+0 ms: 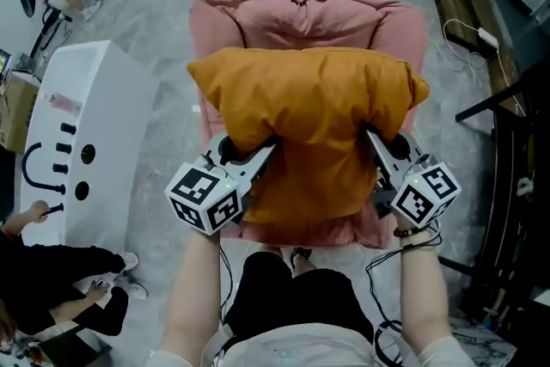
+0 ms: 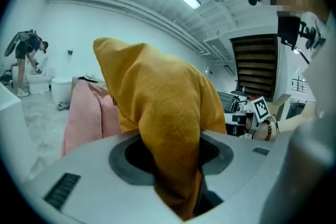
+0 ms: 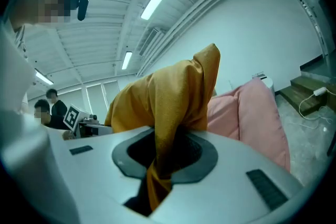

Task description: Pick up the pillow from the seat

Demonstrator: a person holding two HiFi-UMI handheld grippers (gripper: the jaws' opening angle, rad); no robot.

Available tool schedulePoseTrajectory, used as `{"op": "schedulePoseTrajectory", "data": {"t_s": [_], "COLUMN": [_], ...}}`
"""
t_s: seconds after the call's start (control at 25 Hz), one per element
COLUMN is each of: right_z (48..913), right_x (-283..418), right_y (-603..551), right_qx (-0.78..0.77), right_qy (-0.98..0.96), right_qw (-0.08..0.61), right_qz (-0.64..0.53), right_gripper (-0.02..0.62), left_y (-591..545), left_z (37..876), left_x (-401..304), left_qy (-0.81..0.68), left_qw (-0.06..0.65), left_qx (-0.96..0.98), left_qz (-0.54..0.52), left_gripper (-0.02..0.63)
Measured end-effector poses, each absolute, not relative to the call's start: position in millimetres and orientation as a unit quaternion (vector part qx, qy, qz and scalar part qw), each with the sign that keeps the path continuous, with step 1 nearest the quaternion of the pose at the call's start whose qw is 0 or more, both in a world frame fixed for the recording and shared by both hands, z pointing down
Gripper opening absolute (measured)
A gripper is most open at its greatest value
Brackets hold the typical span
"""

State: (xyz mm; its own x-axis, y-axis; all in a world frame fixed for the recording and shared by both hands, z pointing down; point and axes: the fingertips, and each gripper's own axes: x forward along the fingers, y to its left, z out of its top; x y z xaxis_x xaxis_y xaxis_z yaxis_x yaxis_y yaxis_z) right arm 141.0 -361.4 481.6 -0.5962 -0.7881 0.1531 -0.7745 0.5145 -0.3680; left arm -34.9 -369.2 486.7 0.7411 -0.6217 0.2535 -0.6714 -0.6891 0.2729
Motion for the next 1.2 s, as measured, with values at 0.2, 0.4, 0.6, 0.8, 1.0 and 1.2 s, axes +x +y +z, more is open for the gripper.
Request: {"op": "schedulePoseTrajectory", "data": {"t_s": [0.2, 0.4, 0.6, 0.8, 1.0, 1.2], "right_z": [400.1, 328.7, 264.0, 212.3, 185.0, 158.0], "right_x": [144.1, 155.5, 170.7, 175.4, 176.9, 179.0], "right_y": [-365.9, -366.1, -355.2, -343.7, -336.8, -335.4], "right_qx": [-0.442, -0.433, -0.425, -0.425, -0.422, -0.43], "right_qy": [0.884, 0.893, 0.898, 0.898, 0.898, 0.893], "right_qw": [0.053, 0.087, 0.109, 0.116, 0.123, 0.124], "right_qz": [-0.143, -0.089, -0.045, -0.001, 0.019, 0.05], "right_gripper": [0.075, 0.075, 0.077, 0.077, 0.081, 0.082], "left_y": [-371.6, -371.9, -361.2, -351.3, -351.5, -354.3], "left_z": [408.4, 338.6, 272.8, 225.7, 198.4, 170.3], "left_x": [-32.4, -21.4, -6.7, -2.5, -0.4, 5.4], "left_qy": [-0.369, -0.374, -0.372, -0.366, -0.361, -0.354], "left_qw": [0.123, 0.068, 0.02, -0.013, -0.036, -0.055], "left_qx": [0.921, 0.925, 0.928, 0.929, 0.929, 0.929], "left_qz": [0.031, 0.003, -0.027, -0.054, -0.075, -0.094], "left_gripper": [0.196, 0.196, 0.196, 0.196, 0.196, 0.196]}}
